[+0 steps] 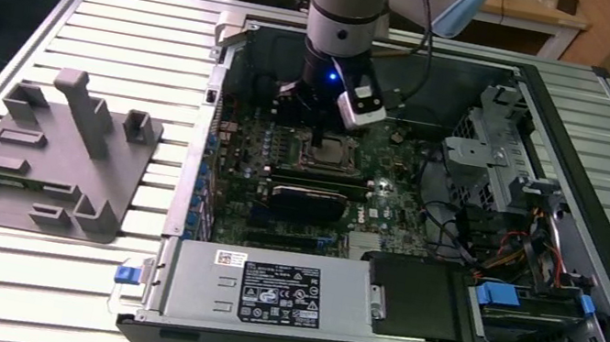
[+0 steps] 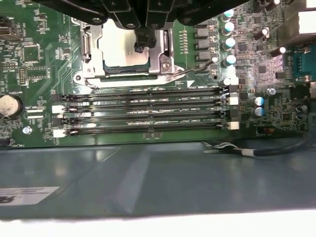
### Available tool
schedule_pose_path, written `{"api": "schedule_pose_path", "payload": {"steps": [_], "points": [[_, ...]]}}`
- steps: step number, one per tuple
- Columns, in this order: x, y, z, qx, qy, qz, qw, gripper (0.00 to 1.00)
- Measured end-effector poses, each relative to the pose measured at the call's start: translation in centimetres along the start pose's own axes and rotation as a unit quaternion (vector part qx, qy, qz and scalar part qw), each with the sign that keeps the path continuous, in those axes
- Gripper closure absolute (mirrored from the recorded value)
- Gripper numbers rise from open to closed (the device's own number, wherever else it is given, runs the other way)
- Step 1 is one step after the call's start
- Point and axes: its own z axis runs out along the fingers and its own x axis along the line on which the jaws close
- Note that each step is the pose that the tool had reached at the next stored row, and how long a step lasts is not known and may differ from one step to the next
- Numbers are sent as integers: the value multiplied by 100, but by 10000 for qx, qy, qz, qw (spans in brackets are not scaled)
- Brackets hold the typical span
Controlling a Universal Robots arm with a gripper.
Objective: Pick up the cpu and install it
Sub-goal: 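Close the cpu cover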
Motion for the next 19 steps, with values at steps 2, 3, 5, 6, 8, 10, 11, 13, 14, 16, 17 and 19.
{"api": "schedule_pose_path", "payload": {"steps": [2,3,5,6,8,10,11,13,14,16,17,19], "points": [[-55,3,2,0,0,1,10000,89],[-90,5,3,0,0,0,10000,89],[-154,8,5,0,0,0,10000,89],[-171,9,6,0,0,0,10000,89],[-187,5,6,0,1,0,10000,89],[-199,-10,6,0,0,0,10000,89],[-203,-24,6,0,0,0,10000,89],[-207,-43,6,0,0,0,10000,89],[-207,-46,3,1,1,0,10000,89],[-208,-46,-15,0,0,1,10000,89],[-208,-45,-31,0,0,0,10000,89],[-210,-44,-82,-1,0,0,10000,89]]}}
